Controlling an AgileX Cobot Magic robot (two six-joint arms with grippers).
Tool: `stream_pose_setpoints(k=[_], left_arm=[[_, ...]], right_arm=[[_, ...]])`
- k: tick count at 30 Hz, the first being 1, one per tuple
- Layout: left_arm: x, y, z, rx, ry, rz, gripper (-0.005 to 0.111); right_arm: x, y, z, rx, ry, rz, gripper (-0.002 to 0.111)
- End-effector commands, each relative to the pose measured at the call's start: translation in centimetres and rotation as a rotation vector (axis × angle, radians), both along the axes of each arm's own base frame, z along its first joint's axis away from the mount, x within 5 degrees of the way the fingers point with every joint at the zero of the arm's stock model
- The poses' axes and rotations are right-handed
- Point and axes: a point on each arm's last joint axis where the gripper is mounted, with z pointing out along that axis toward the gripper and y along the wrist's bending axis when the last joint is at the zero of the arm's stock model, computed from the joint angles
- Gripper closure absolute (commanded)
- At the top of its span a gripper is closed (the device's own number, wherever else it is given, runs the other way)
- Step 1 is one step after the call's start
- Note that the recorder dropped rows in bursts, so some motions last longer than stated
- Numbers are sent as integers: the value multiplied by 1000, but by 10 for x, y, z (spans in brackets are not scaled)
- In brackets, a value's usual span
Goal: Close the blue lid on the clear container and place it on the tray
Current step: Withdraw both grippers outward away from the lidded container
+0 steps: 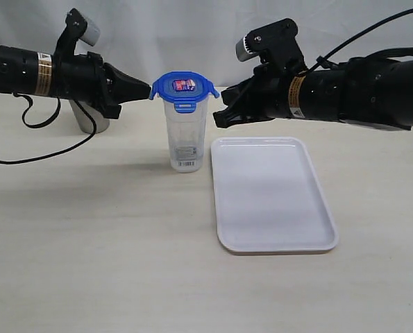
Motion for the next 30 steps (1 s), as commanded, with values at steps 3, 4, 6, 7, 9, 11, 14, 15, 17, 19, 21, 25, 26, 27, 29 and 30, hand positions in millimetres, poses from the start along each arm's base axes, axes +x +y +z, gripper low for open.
stream_pose_setpoints(k=[3,4,6,7,9,11,14,15,17,19,21,25,26,27,29,30], left_arm=[[-1,-1,3,-17,3,-4,107],[1,0,3,-22,-1,18,107],[4,1,4,-34,-14,53,107],[4,1,4,-30,-22,56,107],[6,2,4,-37,-22,79,107],[6,1,4,-42,-23,80,107],[6,-4,1,-34,-34,68,107],[6,-7,1,-38,-35,67,107],[6,-10,0,-37,-38,59,107],[6,-11,-1,-27,-44,63,107],[6,-12,-1,-25,-44,62,107],[6,-12,-1,-24,-46,60,107],[6,-12,-1,-24,-46,60,107],[6,-12,-1,-24,-46,60,107],[6,-12,-1,-24,-46,60,107],[6,-12,-1,-24,-46,62,107]], right_arm=[[7,-7,5,-8,-67,-34,104],[13,-15,1,22,-60,-67,104],[20,-25,-6,46,-52,-83,104],[21,-27,-8,55,-45,-89,104],[24,-29,-15,70,-34,-87,104],[25,-28,-15,77,-36,-80,104],[24,-26,-15,81,-38,-72,104],[24,-26,-15,81,-38,-72,104],[24,-26,-15,80,-37,-73,104],[24,-26,-15,80,-37,-73,104],[24,-26,-15,80,-37,-73,104],[24,-26,-15,80,-37,-73,104],[24,-26,-15,80,-37,-73,104],[24,-26,-15,80,-37,-73,104],[24,-26,-15,84,-35,-76,104],[24,-26,-15,86,-33,-77,104]])
